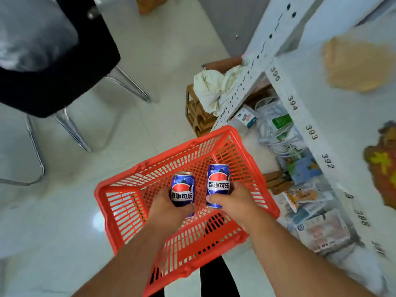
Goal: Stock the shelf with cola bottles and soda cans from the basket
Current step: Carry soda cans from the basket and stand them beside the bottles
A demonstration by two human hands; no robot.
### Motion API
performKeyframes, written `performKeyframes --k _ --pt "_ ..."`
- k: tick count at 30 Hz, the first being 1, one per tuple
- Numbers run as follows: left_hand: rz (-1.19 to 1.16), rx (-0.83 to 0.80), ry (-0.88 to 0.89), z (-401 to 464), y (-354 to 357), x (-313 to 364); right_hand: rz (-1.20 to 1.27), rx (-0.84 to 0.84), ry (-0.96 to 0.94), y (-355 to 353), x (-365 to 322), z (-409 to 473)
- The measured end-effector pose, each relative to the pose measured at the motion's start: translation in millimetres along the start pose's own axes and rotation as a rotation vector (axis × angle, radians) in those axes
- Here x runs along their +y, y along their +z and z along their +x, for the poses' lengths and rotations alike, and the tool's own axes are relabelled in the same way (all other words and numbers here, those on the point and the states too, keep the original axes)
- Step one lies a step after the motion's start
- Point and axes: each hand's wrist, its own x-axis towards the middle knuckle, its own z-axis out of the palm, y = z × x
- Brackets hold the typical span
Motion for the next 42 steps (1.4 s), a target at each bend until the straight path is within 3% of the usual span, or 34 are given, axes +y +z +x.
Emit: performKeyframes --k 11,19,29,42 --pt "0.136 -0.151 0.398 -125.9 -98.7 60.9 0.308 0.289 -0.158 12.1 -31.0 -202.5" --pt "0.240 -0.281 0.650 -211.7 -120.3 89.6 0.418 0.444 -0.272 11.0 -16.3 -315.2" --pt "0.447 -0.474 0.827 -310.9 -45.1 83.6 0.525 0.719 -0.324 -11.5 75.6 -433.3" --pt "0.710 -0.779 1.030 -459.7 78.6 2.8 0.832 1.098 -0.206 16.7 249.8 -572.7"
